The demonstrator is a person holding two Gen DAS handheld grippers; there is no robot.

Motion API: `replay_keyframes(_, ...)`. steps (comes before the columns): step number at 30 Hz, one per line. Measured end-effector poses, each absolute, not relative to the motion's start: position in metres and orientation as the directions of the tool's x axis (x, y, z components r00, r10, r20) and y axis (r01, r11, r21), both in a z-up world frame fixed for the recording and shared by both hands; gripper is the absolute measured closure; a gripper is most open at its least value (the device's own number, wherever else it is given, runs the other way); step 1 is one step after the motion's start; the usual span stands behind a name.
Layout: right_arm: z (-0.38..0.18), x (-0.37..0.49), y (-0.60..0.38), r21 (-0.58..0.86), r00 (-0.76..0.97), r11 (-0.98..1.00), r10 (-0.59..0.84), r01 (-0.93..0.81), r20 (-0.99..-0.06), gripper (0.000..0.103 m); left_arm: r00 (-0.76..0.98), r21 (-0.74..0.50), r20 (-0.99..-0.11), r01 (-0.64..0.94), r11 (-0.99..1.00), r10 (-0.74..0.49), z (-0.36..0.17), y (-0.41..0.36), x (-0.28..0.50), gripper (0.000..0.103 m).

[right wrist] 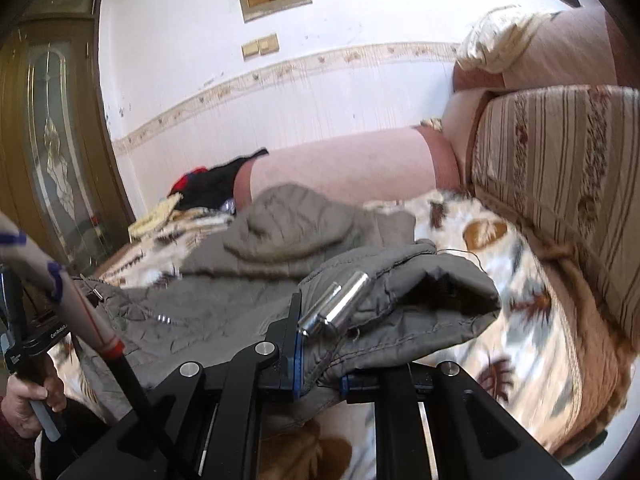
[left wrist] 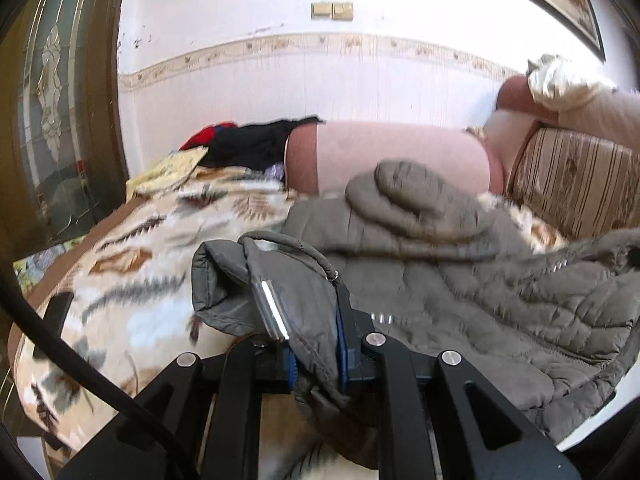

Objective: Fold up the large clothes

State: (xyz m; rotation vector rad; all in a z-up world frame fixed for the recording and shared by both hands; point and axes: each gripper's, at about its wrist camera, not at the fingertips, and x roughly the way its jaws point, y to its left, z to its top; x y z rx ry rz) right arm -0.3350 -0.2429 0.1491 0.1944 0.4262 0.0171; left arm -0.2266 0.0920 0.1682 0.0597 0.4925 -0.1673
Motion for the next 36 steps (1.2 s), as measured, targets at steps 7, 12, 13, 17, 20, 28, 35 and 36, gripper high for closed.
replay_keyframes(7, 0.202, -0.263, -0.266, 0.23, 0.928, 0.972, 0.045, 0.044, -0.37, 0.09, 0.88, -0.022, -0.436, 0.199, 0.98, -0.189, 0.238, 0.065, -0.142, 0.088)
replay_keyframes(12, 0.233, -0.172, -0.285, 0.221, 0.928, 0.972, 0.007, 0.081, -0.372, 0.09, 0.875, -0.044, -0.442, 0.2, 0.979, -0.199, 0.265, 0.039, -0.065, 0.087)
replay_keyframes(13, 0.234, -0.158, -0.289, 0.217, 0.926, 0.972, 0.001, 0.088, -0.378, 0.09, 0.869, -0.051, -0.452, 0.201, 0.978, -0.202, 0.269, 0.032, -0.039, 0.084)
replay_keyframes(17, 0.229, -0.075, -0.305, 0.201, 0.904, 0.97, -0.037, 0.135, -0.427, 0.09, 0.842, -0.12, -0.491, 0.19, 0.974, -0.225, 0.278, 0.023, 0.035, 0.077)
replay_keyframes(20, 0.215, -0.027, -0.319, 0.201, 0.883, 0.965, -0.055, 0.166, -0.466, 0.09, 0.813, -0.163, -0.528, 0.187, 0.969, -0.246, 0.273, 0.02, 0.082, 0.071)
replay_keyframes(28, 0.156, 0.064, -0.353, 0.21, 0.801, 0.947, -0.074, 0.243, -0.594, 0.089, 0.829, -0.216, -0.488, 0.189, 0.958, -0.273, 0.269, 0.043, 0.128, 0.056)
replay_keyframes(35, 0.134, 0.092, -0.376, 0.35, 0.757, 0.906, 0.052, 0.239, -0.651, 0.069, 0.803, -0.154, -0.528, 0.228, 0.961, -0.275, 0.238, 0.028, 0.137, 0.056)
replay_keyframes(36, 0.138, 0.086, -0.378, 0.369, 0.775, 0.9, 0.06, 0.23, -0.629, 0.061, 0.796, -0.148, -0.535, 0.241, 0.959, -0.283, 0.232, 0.023, 0.136, 0.056)
